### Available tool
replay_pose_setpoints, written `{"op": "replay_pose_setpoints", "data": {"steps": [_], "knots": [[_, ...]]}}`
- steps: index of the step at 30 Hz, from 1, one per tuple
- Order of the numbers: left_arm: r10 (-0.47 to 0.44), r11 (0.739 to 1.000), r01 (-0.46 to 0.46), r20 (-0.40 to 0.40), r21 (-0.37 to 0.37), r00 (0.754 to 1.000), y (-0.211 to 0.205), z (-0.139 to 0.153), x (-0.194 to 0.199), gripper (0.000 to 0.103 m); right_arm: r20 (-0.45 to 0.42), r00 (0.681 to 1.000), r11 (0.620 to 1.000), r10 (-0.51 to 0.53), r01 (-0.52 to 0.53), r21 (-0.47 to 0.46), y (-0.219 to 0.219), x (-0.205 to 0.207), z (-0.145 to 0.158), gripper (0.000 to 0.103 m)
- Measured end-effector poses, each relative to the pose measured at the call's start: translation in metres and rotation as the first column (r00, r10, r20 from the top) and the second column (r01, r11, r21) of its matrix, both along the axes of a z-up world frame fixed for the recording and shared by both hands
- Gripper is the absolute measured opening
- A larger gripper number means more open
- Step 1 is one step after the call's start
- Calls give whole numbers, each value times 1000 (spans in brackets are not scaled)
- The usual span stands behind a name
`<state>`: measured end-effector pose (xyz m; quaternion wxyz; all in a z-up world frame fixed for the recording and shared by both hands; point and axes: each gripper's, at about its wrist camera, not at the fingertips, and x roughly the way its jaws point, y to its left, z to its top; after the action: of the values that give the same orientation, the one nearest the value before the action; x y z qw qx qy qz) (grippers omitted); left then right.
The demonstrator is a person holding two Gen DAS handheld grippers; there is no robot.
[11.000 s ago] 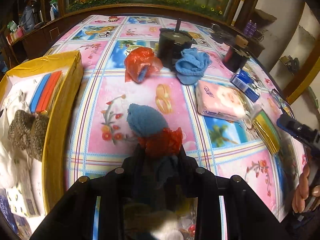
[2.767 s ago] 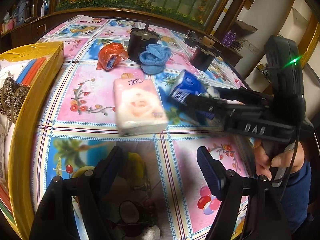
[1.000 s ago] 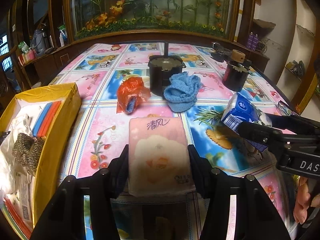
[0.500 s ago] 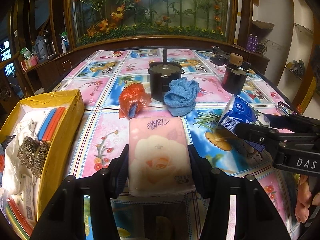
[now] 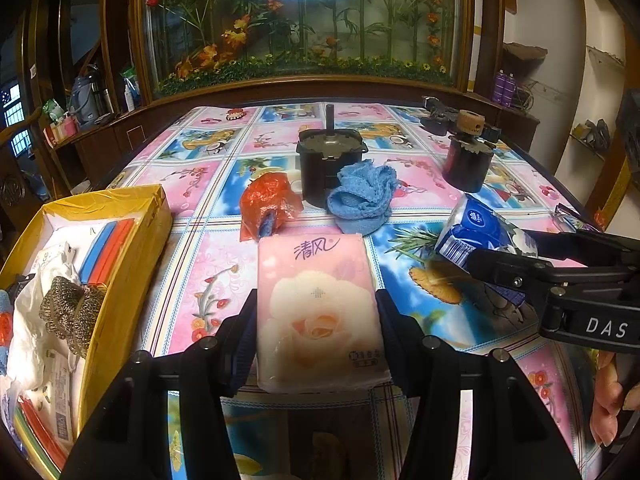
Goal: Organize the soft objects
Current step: 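Lift the pink tissue pack with left tool while right tool holds the blue tissue pack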
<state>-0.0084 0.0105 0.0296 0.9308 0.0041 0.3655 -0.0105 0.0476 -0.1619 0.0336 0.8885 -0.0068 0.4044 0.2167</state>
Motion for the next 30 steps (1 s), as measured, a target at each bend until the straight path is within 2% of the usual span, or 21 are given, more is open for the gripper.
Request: {"op": "replay_pose_setpoints", "data": {"steps": [20, 24, 30], "knots": [[3, 1000, -4, 34, 21, 999, 0, 5, -4, 54, 8, 1000, 1000, -16, 16, 3, -2, 0, 0, 70], [5, 1000, -5, 43, 3, 999, 3, 9, -6, 54, 6, 999, 999, -47, 47, 21, -5, -1, 1, 70], [0, 997, 2, 37, -75, 999, 18, 22, -16, 54, 8, 996, 994, -86, 85, 63, -9, -8, 5, 70]]}}
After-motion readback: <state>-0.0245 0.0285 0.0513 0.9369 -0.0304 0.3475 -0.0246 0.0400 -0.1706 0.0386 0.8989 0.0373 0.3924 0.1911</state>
